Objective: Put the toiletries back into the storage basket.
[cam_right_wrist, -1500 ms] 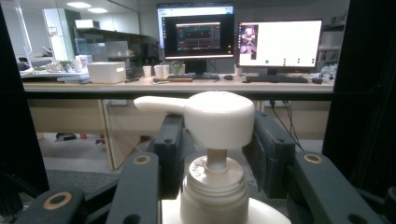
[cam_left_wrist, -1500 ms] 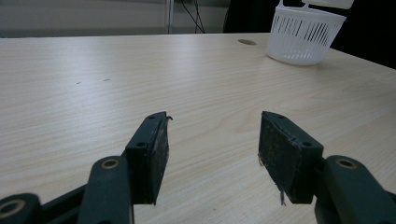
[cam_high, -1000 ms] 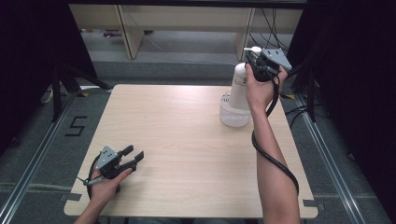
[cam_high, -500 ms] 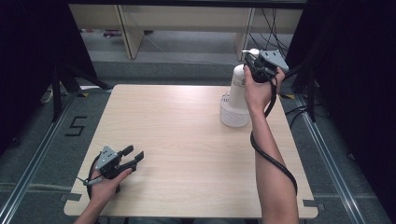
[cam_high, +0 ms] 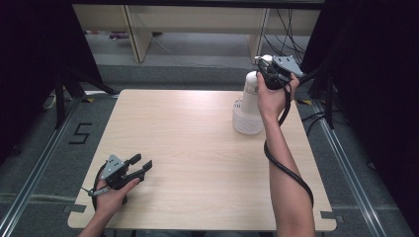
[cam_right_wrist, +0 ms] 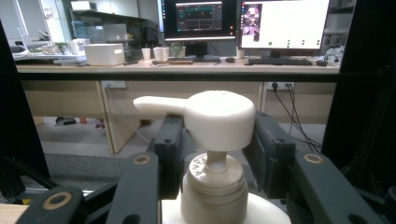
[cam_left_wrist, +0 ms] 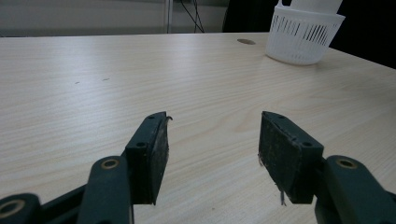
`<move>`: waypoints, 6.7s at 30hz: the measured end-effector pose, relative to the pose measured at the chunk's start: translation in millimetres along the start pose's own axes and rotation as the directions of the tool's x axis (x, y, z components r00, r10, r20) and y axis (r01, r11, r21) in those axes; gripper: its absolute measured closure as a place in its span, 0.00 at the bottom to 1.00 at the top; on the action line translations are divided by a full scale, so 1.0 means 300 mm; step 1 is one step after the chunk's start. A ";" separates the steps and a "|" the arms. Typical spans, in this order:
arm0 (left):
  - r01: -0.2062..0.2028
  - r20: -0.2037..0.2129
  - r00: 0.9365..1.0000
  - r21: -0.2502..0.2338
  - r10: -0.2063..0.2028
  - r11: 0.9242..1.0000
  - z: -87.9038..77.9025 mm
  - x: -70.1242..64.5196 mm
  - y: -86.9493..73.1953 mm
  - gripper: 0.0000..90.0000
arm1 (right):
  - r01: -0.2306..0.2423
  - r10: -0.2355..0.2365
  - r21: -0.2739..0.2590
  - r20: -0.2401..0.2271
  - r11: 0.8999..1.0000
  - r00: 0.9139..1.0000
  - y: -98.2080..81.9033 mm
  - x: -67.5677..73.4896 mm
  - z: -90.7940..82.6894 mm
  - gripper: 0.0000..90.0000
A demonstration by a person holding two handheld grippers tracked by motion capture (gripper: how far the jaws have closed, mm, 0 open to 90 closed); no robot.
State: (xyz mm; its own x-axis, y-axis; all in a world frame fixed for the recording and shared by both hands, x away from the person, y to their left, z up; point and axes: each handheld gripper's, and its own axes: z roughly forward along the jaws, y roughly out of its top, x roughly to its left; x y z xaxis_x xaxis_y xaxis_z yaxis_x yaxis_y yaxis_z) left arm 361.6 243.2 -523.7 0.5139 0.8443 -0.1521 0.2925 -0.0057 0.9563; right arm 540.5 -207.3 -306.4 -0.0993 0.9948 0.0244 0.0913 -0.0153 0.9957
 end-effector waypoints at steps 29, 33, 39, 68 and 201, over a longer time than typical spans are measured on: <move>-0.003 0.005 1.000 -0.003 0.003 1.000 0.000 0.000 0.000 0.47 | 0.009 -0.009 0.046 -0.004 0.999 1.000 -0.059 -0.002 0.012 0.67; -0.002 0.005 1.000 -0.003 0.002 1.000 0.000 0.000 0.000 0.47 | 0.006 -0.006 0.054 -0.005 0.999 1.000 -0.070 -0.003 0.015 0.67; -0.002 0.005 1.000 -0.003 0.002 1.000 0.000 0.000 0.000 0.47 | 0.000 0.000 0.061 0.000 0.998 1.000 -0.088 -0.002 0.018 0.67; -0.002 0.006 1.000 0.001 0.002 1.000 0.002 0.000 0.000 0.47 | 0.005 -0.005 0.111 -0.005 0.994 1.000 -0.153 -0.002 0.036 0.67; -0.011 -0.006 1.000 -0.001 0.011 1.000 0.000 -0.006 -0.001 0.46 | 0.063 -0.025 0.295 -0.129 0.953 0.991 -0.520 -0.161 -0.462 0.31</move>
State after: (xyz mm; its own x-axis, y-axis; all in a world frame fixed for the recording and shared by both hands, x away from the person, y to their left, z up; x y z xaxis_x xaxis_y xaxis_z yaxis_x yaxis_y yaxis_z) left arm 360.6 241.8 -523.7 0.5119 0.8476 -0.1401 0.2857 -0.0142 0.9582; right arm 393.7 -267.0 -450.5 -0.2288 0.9734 0.0107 0.3735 0.0776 0.9244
